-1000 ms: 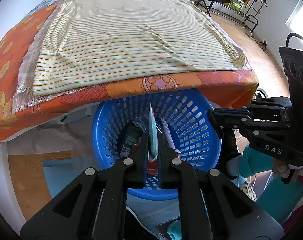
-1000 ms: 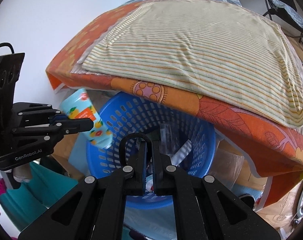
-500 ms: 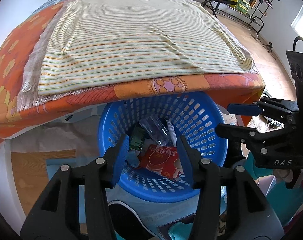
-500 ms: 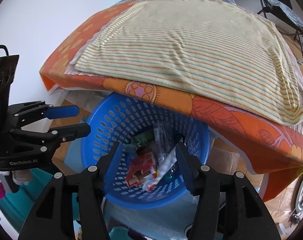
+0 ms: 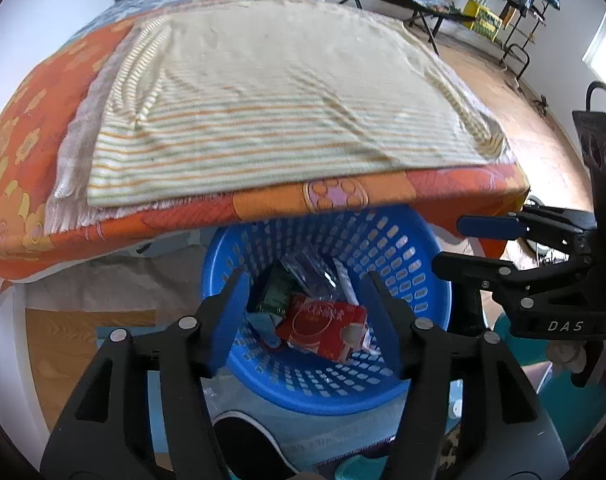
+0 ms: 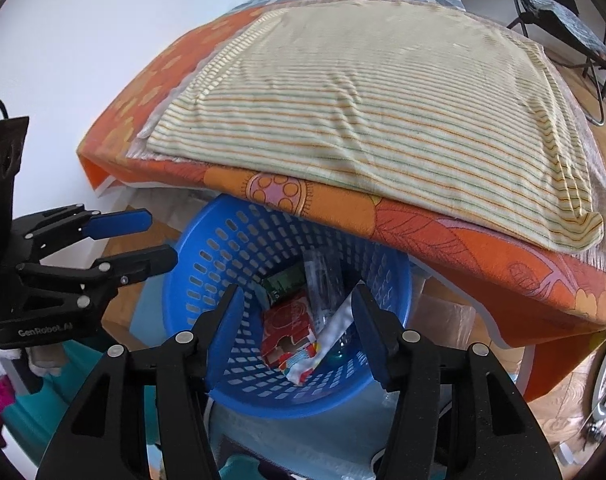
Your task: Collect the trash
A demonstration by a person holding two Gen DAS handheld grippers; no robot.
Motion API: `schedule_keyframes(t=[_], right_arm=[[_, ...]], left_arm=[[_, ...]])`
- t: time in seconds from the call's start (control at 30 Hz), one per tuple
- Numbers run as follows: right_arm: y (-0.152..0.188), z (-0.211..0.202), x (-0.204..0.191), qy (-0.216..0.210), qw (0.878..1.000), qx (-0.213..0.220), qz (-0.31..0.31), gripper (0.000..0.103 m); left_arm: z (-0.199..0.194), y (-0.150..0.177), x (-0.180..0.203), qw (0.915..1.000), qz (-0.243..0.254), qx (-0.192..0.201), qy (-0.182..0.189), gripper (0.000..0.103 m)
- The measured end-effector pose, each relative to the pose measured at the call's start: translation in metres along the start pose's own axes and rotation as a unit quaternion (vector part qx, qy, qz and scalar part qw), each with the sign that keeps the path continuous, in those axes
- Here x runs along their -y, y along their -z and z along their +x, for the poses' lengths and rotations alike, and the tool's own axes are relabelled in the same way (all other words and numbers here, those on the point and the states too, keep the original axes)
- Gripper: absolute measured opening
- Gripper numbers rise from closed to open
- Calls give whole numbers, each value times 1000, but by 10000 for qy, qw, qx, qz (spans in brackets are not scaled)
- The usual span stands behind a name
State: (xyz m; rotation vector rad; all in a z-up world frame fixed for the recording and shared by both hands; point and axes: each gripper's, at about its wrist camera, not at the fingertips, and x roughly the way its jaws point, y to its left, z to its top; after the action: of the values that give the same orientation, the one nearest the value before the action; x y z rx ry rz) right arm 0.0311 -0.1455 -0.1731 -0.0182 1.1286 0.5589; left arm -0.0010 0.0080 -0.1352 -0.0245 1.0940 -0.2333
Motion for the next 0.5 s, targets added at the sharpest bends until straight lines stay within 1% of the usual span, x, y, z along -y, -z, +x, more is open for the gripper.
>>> schedule_keyframes(t=[0.17, 0.3, 0.33, 0.37, 0.4, 0.5], right_arm=[[-3, -6, 3, 54, 9999, 82, 43, 56], [-8, -13, 4, 100, 9998, 177, 71, 56], [-10, -16, 3, 128, 9996, 225, 70, 56], [-12, -20, 3, 156, 9995, 276, 68, 56], [-15, -24, 2, 198, 9992, 338, 71, 56], [-22, -37, -1, 275, 9983, 515, 42, 58]], left_arm=[[-9, -8, -3, 9998, -94, 184, -51, 61], [-20, -17, -5, 9988, -171, 446, -129, 61], [-24, -19, -6, 9984, -190, 505, -147, 63], [-28, -22, -7, 9979, -235, 590, -154, 68], [-32, -24, -8, 9973, -281, 663, -145, 70], [-49, -33, -7, 9948, -351, 954, -72, 71]])
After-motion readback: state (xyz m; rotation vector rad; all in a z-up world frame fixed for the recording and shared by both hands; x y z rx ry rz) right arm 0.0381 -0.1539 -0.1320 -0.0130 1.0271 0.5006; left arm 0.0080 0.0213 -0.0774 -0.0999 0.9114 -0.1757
